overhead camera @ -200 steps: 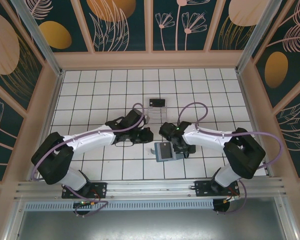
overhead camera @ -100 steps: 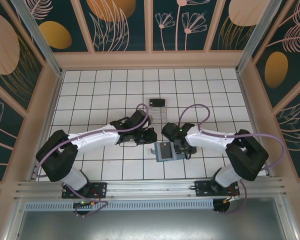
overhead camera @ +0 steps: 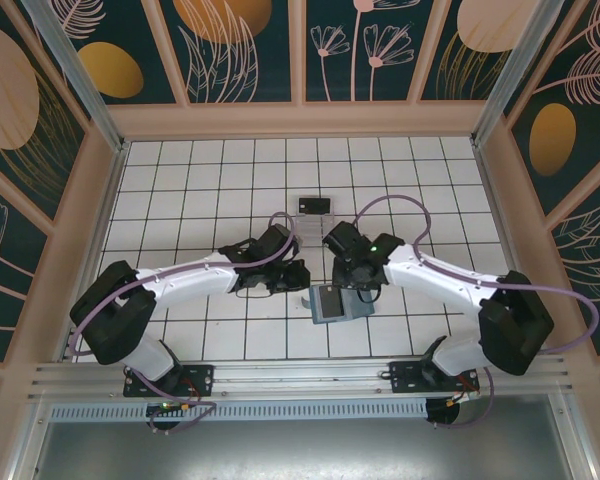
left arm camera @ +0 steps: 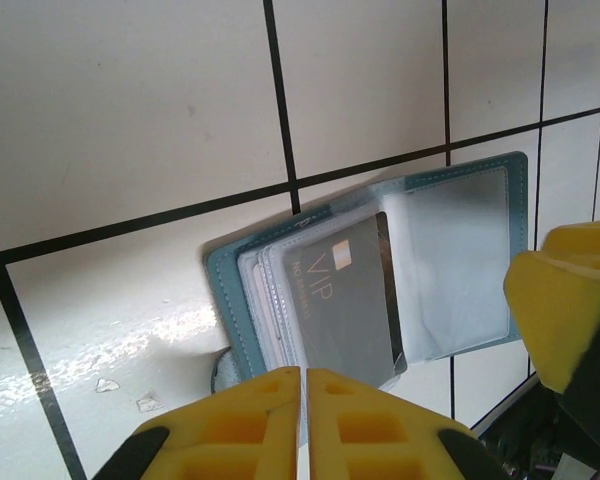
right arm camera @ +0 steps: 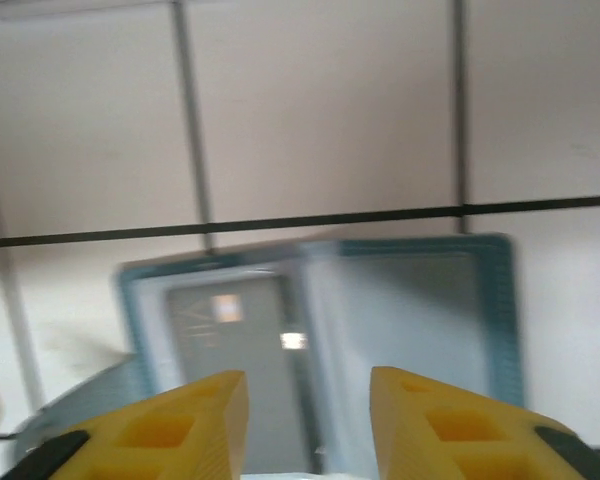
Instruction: Take the credit cards out of the card holder
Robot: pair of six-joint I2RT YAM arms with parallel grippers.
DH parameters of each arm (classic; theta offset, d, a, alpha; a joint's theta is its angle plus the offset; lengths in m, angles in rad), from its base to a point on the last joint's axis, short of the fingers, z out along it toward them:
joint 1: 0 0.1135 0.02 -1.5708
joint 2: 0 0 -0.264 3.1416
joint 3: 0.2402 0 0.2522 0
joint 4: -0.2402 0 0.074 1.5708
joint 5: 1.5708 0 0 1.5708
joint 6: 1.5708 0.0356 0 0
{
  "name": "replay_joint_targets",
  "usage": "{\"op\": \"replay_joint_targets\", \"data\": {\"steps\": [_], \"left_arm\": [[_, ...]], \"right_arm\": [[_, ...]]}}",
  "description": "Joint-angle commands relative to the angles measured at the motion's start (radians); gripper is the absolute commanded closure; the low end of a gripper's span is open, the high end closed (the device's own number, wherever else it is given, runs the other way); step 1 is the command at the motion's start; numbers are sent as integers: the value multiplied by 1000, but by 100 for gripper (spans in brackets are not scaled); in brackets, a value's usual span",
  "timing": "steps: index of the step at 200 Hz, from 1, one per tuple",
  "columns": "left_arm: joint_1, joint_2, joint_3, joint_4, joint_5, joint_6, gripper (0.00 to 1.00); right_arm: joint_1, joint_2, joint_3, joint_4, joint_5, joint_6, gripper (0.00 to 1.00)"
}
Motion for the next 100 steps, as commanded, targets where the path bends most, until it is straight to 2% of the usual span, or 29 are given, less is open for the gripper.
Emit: {"op": "replay_joint_targets", "data": {"steps": [1,40,74,100], "left_arm": [[-3,-28,-11,43,9,-23,88],[-31,-9,28,50,22,-39,89],[-81,66,130,-16,-2,-15,89],[-93,126,151,-20,9,-19,89]], "right_arm": [[-55,-41,-97,184,-228,-3,67],[-178,-75,-280,370,-453,-46,70],[-257,-82,-343,412,-516,-106,73],[-260,-81,-365,432,-562,-128,75]]}}
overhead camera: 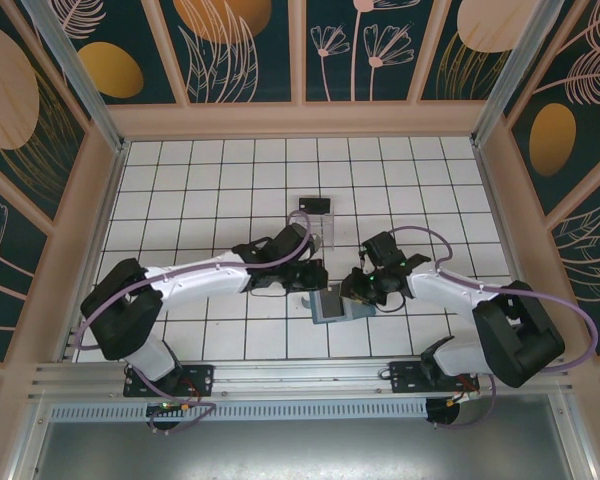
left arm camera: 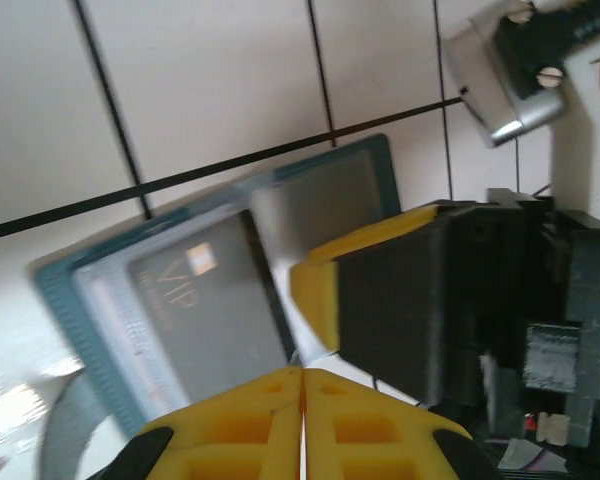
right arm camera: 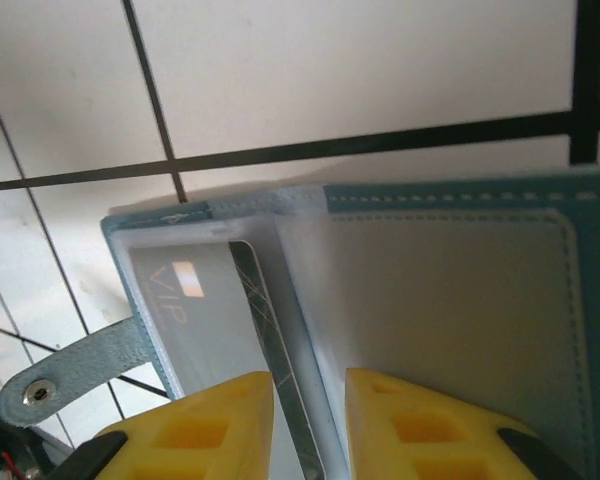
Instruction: Take the credit cards out of the card holder
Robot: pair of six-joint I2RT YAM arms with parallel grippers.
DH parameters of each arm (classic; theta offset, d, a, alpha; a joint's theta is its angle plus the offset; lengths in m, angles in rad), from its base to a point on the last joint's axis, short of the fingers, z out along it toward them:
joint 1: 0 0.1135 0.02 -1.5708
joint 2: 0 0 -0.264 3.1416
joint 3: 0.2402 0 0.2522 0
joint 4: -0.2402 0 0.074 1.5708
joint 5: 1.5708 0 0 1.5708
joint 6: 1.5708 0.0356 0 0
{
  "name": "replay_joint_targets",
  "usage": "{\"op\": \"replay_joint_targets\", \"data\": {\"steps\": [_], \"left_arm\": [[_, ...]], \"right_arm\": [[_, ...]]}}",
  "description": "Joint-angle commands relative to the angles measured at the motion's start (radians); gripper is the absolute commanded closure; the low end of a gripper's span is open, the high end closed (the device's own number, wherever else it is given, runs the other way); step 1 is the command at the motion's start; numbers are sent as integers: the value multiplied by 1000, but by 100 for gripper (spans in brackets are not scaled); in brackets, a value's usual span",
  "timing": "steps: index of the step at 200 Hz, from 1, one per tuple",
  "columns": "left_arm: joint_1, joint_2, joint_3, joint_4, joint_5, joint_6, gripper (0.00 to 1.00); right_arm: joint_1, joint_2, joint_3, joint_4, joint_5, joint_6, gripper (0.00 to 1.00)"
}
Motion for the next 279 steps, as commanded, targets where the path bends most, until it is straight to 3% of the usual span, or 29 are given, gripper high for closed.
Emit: {"op": "replay_joint_targets", "data": {"steps": [1,279], "left_arm": [[-8,58,28,-33,0,5,89],[-10,187,-48,-52,-48,0,90]], "right_arm": [[-6,-26,-23,62,-88,-52,74],[-35,90,-53,123,-132,-97,78]]}}
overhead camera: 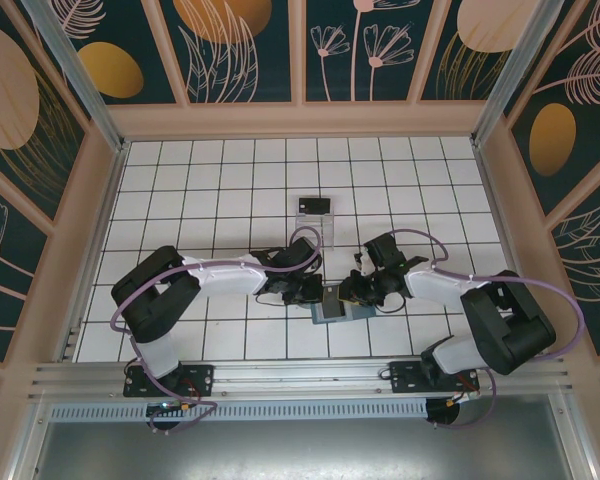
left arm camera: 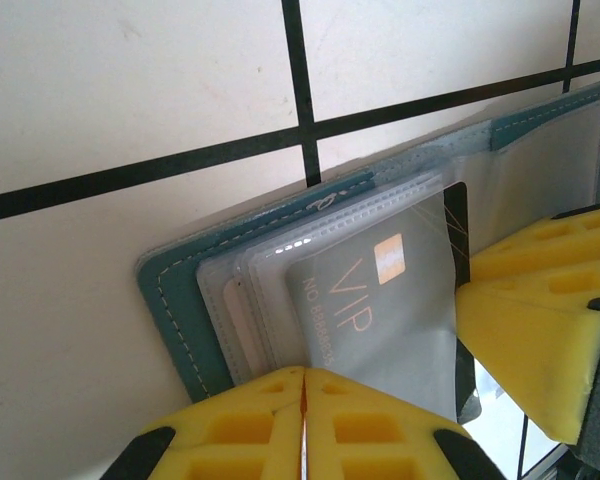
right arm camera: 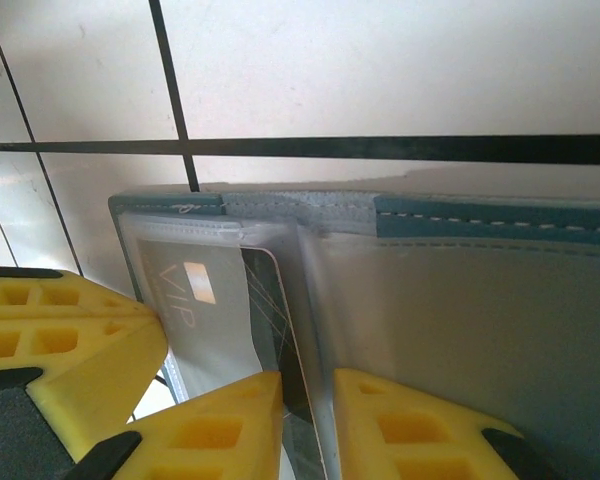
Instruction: Take the credit cards out of the card holder
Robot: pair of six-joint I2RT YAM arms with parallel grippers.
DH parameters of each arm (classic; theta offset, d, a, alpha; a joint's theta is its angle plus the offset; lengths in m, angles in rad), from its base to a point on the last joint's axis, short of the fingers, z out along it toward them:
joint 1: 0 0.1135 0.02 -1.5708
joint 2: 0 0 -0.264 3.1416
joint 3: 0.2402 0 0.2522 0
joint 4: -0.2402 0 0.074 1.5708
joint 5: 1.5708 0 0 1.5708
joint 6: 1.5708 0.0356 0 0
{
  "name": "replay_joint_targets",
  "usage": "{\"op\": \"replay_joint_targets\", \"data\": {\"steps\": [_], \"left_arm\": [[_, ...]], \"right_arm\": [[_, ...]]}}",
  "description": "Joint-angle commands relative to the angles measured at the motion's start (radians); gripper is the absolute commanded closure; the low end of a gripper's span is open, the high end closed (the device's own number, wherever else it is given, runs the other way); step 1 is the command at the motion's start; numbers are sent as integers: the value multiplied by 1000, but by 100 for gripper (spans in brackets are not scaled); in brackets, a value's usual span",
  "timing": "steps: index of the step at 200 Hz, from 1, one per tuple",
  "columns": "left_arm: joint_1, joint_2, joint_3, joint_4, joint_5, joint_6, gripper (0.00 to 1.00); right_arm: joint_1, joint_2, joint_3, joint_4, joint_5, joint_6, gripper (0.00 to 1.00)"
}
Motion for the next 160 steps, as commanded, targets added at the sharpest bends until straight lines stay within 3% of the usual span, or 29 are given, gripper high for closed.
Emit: {"op": "replay_joint_targets", "data": {"steps": [1,59,93,160], "left_arm": [[-3,30,-11,-51,-27,2,90],[-3,33,0,-65,-32,7,90],[-3,32,0,-77,-41,9,90],[-3,26,-3,-92,-56,12,90]], "right_arm": [[-5,15,-20,24,-27,-18,78],[-4,43,-29,45,-61,-27,80],[-6,21,-21,20,-25,-23,88],[-23,-67,-27,-40,30,-14,91]]}}
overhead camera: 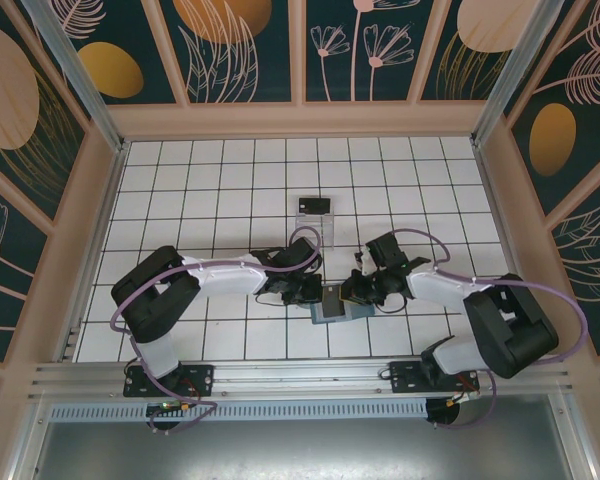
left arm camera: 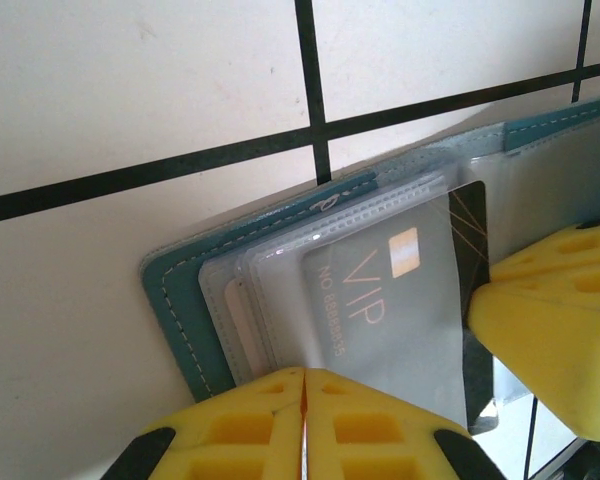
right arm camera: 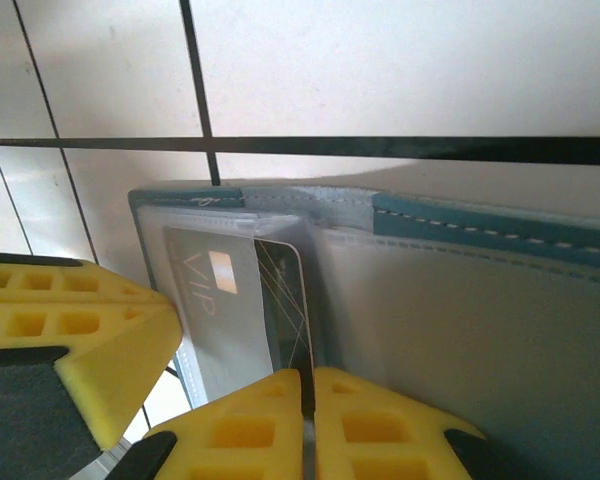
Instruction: Take the credit cards out of the card holder
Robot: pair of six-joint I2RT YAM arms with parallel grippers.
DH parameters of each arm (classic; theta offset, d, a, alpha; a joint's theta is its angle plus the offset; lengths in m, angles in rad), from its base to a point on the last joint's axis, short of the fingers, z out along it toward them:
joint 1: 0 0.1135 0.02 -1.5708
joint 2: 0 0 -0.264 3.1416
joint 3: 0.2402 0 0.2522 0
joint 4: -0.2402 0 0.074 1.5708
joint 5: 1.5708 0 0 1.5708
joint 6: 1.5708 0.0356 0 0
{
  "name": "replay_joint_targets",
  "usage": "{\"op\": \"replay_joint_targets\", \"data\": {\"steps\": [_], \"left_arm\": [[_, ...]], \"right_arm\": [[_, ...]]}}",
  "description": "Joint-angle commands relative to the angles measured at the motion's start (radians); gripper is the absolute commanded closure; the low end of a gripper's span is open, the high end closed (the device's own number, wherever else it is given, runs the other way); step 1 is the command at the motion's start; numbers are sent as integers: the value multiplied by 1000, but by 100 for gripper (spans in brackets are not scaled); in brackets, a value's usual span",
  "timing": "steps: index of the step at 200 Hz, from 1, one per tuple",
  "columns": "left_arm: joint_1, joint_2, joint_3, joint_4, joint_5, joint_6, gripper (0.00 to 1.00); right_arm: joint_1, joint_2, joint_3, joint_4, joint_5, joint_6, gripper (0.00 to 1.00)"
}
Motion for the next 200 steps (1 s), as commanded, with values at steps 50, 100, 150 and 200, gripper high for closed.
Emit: {"op": "replay_joint_targets", "data": {"steps": [50,100,150,200], "left_arm": [[-3,25,-20,-74,-44,11,90],[-3,11,-36,-81,-58,16,90],[-3,-10,-52,-117,-88,45,90],[4,-39,-78,-131,-102,75,90]], "right_arm": [[-23,-89,-16,-78,56,2,97],[-42,-146,-9,-126,84,-1,99],[-46,-205,36,-184,99,-12,100],[-45,-250,88,-205,85,-28,100]]}}
